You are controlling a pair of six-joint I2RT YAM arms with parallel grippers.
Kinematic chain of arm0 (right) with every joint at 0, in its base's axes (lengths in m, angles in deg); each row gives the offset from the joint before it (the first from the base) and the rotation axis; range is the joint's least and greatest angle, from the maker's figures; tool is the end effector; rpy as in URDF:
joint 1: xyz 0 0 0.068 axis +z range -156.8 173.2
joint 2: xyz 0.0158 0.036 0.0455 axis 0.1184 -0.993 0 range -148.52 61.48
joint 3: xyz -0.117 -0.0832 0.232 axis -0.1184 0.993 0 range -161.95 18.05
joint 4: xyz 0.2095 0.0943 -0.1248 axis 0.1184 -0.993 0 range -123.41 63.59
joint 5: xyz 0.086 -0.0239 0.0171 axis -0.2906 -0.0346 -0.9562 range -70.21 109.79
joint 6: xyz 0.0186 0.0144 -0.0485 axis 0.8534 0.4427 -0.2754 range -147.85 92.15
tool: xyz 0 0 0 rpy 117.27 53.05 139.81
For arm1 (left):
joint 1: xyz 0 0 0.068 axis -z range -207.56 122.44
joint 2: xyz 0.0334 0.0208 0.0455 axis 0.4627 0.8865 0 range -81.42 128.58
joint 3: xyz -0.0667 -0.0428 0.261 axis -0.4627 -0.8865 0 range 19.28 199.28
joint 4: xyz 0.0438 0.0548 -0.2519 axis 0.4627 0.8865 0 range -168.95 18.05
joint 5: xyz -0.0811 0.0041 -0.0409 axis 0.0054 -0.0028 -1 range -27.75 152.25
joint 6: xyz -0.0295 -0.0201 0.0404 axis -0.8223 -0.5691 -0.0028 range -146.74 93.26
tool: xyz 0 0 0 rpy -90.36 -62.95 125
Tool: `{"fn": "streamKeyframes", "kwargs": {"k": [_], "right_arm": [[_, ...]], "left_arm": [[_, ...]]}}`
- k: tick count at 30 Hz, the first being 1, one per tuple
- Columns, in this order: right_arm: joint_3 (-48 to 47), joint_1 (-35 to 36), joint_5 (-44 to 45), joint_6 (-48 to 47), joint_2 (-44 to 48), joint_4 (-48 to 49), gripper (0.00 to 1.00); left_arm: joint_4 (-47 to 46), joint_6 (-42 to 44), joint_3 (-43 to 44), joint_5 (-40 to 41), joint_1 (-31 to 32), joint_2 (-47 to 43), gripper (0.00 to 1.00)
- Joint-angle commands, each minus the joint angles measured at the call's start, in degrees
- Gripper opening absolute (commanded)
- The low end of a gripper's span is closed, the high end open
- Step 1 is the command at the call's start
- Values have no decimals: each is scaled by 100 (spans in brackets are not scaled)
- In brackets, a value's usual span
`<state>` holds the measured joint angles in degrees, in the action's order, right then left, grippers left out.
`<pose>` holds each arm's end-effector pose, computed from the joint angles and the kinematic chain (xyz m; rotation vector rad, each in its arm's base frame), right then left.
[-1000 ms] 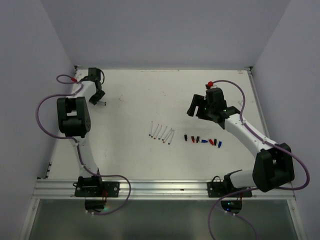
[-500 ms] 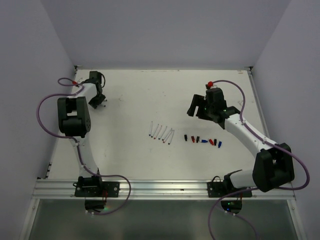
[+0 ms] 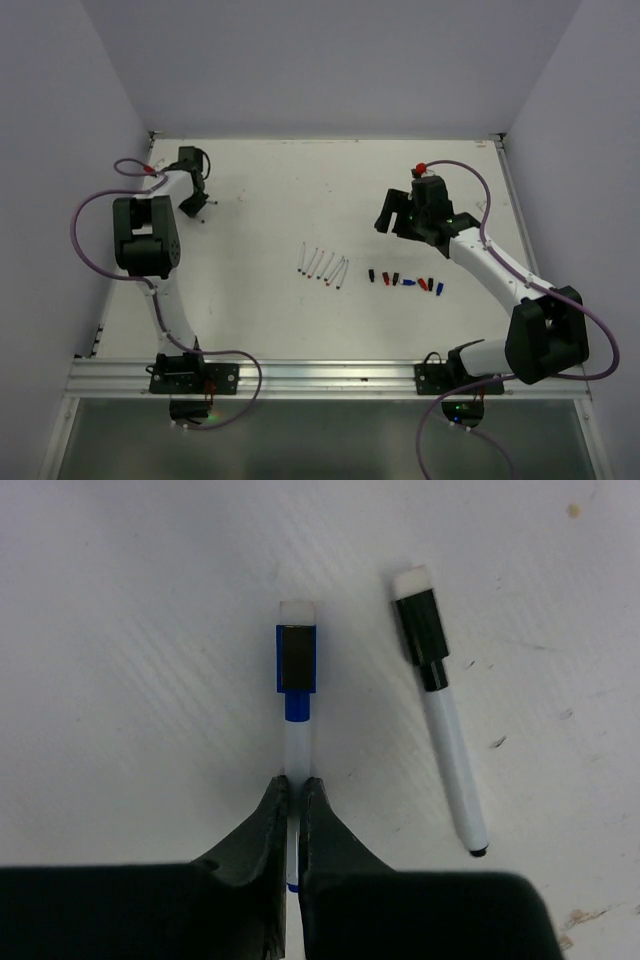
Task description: Open the pen caps
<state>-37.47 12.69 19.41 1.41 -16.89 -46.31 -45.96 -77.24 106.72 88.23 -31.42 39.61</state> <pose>0.2792 0.0992 0.2580 0.1974 2.3493 0.4327 0.4334 0.0449 0.1568 -1.2848 2.2327 0.3342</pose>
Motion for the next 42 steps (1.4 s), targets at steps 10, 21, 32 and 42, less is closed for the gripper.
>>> {"fn": "streamKeyframes", "kwargs": {"k": [10,21,32,42], "right_arm": [[-213,11,-137,-113,287,-163,79],[314,11,-2078,-104,1191,493,78],[640,99,-2758,686,1790,1559,73],[394,898,-1993,933,1263,1647,70]], "left_arm": [[-1695,695,-2888,-847,324,-3154,0],[-3649,2035,-3514,-4010,3038,-4614,0],[-3941,2484,-3892,-3724,4560,-4949,0],[-3993,2229,-3910,-3468,4763,-4993,0]]}}
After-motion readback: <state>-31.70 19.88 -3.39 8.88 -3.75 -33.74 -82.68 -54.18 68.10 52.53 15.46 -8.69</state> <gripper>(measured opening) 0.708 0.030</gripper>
